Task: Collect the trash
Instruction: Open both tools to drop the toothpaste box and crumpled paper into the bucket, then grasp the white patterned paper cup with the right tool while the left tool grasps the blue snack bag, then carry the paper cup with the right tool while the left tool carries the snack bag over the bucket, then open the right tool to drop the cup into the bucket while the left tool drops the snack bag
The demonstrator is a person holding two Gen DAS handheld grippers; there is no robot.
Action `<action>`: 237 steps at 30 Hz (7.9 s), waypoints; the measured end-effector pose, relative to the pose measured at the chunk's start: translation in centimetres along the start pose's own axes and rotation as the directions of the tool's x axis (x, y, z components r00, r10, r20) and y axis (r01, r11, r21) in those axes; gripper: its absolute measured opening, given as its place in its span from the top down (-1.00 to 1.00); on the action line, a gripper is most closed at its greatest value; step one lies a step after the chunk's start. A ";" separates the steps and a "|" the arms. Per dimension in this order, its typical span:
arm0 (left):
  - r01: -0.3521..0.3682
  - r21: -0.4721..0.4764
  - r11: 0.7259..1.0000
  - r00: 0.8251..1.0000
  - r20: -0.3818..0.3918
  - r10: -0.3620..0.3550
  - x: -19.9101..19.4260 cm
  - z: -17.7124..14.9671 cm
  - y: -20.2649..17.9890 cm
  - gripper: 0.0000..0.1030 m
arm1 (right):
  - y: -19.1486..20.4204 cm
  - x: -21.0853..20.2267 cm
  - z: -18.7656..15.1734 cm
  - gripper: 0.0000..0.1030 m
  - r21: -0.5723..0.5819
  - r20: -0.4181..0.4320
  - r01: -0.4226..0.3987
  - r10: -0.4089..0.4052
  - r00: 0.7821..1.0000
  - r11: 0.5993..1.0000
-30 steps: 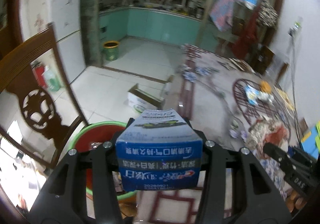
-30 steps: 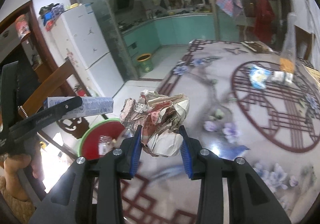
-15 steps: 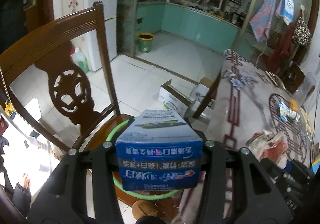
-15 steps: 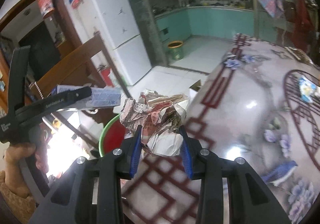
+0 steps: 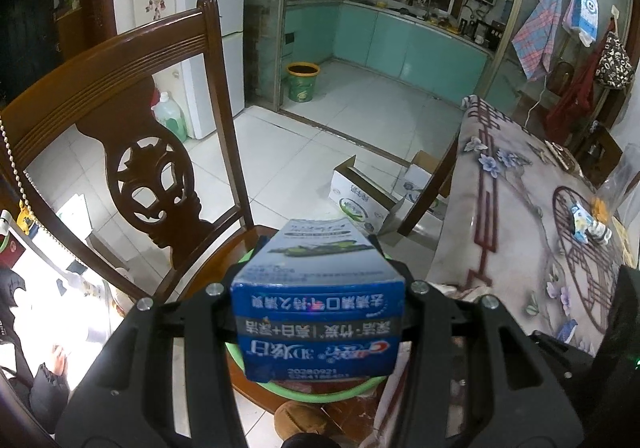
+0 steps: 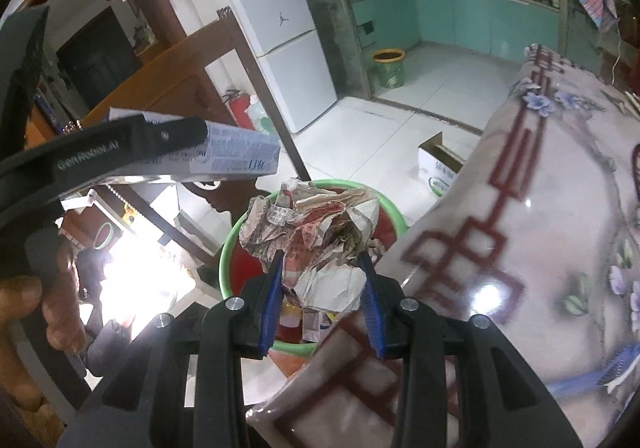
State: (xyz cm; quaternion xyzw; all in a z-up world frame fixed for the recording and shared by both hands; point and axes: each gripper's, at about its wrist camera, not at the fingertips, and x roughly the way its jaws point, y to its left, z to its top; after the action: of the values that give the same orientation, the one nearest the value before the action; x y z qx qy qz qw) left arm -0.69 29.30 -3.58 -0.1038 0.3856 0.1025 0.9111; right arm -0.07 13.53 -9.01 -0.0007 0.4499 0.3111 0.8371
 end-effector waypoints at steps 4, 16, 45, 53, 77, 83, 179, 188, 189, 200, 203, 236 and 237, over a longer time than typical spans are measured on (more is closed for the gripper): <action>-0.005 -0.003 1.000 1.000 -0.004 0.005 0.2 0.0 0.1 0.11 | 0.3 1.0 0.0 0.16 0.004 -0.012 -0.020 0.020 1.000 1.000; -0.028 -0.002 1.000 0.999 -0.029 0.027 1.0 -0.1 -0.4 -0.37 | -1.7 -2.9 -1.2 -0.44 -0.001 0.048 0.065 -0.065 0.997 0.998; 0.346 0.193 0.918 0.931 -0.193 -0.310 2.2 -2.3 -25.4 -0.60 | -44.1 -16.3 -0.1 -0.63 -0.051 -0.093 0.738 -0.739 0.668 0.673; 0.361 0.161 0.919 0.913 -0.263 -0.312 4.8 -2.5 -27.2 -0.59 | -49.7 -10.2 2.5 -0.03 -0.286 -0.205 0.771 -0.822 0.532 0.570; 0.353 0.442 0.825 0.934 -0.212 -0.287 8.2 -5.2 -45.9 -0.60 | -35.6 -29.7 -13.6 0.20 0.542 0.084 0.257 -0.356 0.931 0.800; 0.302 0.497 0.814 0.952 -0.203 -0.229 14.3 -4.0 -55.0 -0.60 | -37.5 -29.8 -13.9 0.20 0.612 0.083 0.213 -0.330 0.940 0.761; 0.210 0.276 0.938 0.977 -0.030 -0.210 -3.0 -3.0 -13.4 0.67 | -9.6 -16.1 -3.6 0.18 0.255 0.211 0.232 -0.288 0.934 0.939; 0.145 0.171 0.975 0.989 -0.030 -0.142 -1.4 -1.9 -8.5 0.66 | -6.7 -11.2 -1.5 0.18 0.204 0.179 0.157 -0.194 0.964 0.966; 0.135 0.162 0.978 0.991 -0.030 -0.132 -1.2 -1.8 -8.0 0.67 | -6.4 -10.6 -1.4 0.18 0.197 0.173 0.150 -0.184 0.968 0.969; 0.041 0.070 0.997 0.999 -0.033 -0.039 0.2 -0.6 -3.8 0.66 | -4.1 -4.0 0.5 0.18 0.141 0.087 0.069 -0.082 0.993 0.988; -0.008 0.064 0.998 0.999 -0.040 0.011 0.8 -0.5 -2.8 0.66 | -3.2 -2.1 1.0 0.18 0.127 0.063 0.053 -0.062 0.996 0.990; -0.061 0.046 0.997 0.995 -0.071 0.065 2.0 -0.6 -3.4 -0.44 | -6.7 -9.8 0.0 -0.87 0.110 0.211 0.166 -0.186 0.960 0.980; -0.042 0.044 0.998 0.998 -0.054 0.044 1.5 -0.6 -4.1 -0.49 | -7.3 -11.1 -0.4 -0.86 0.114 0.225 0.175 -0.197 0.954 0.978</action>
State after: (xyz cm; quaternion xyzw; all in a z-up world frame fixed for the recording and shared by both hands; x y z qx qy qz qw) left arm 1.00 25.38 -4.61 -0.0788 0.4149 0.1107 0.8997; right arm -1.04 1.76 -2.95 0.0323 0.3597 0.2075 0.9091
